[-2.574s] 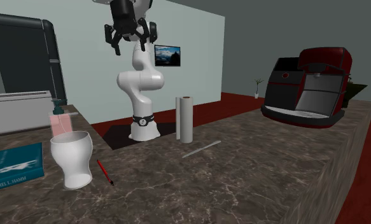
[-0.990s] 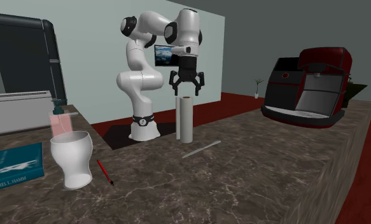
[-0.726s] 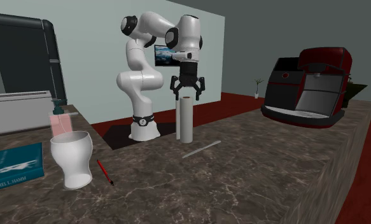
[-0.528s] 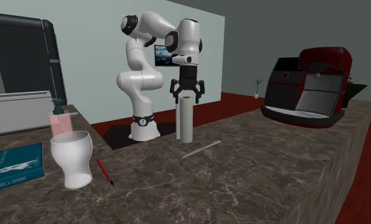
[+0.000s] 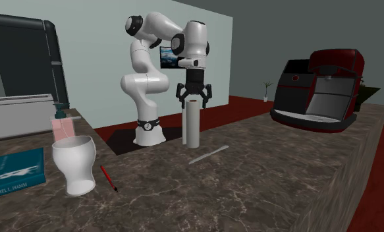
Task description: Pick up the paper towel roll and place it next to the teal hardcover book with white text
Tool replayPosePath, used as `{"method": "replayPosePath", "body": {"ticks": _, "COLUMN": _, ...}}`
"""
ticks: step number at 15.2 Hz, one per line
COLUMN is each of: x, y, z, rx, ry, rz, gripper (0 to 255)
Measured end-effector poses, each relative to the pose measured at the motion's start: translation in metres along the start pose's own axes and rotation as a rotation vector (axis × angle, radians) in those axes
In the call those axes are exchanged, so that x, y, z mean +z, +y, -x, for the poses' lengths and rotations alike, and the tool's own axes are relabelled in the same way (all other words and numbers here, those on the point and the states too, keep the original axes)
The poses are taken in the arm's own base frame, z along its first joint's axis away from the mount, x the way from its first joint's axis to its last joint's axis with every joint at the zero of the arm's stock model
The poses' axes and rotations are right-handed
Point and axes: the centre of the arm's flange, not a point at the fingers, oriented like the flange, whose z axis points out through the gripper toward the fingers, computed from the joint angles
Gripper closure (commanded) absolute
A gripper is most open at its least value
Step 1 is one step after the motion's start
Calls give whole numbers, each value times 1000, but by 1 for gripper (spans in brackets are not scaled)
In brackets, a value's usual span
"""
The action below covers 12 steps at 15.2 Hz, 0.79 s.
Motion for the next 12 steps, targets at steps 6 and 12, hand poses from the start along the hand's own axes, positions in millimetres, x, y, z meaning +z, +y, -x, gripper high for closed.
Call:
{"method": "replayPosePath", "body": {"ticks": 6, "x": -1, "y": 0, "z": 0, "rx": 0, "ry": 1, "rz": -1, "gripper": 255}}
{"method": "replayPosePath", "body": {"ticks": 12, "x": -6, "y": 1, "z": 0, "rx": 0, "ry": 1, "rz": 0, "gripper": 255}}
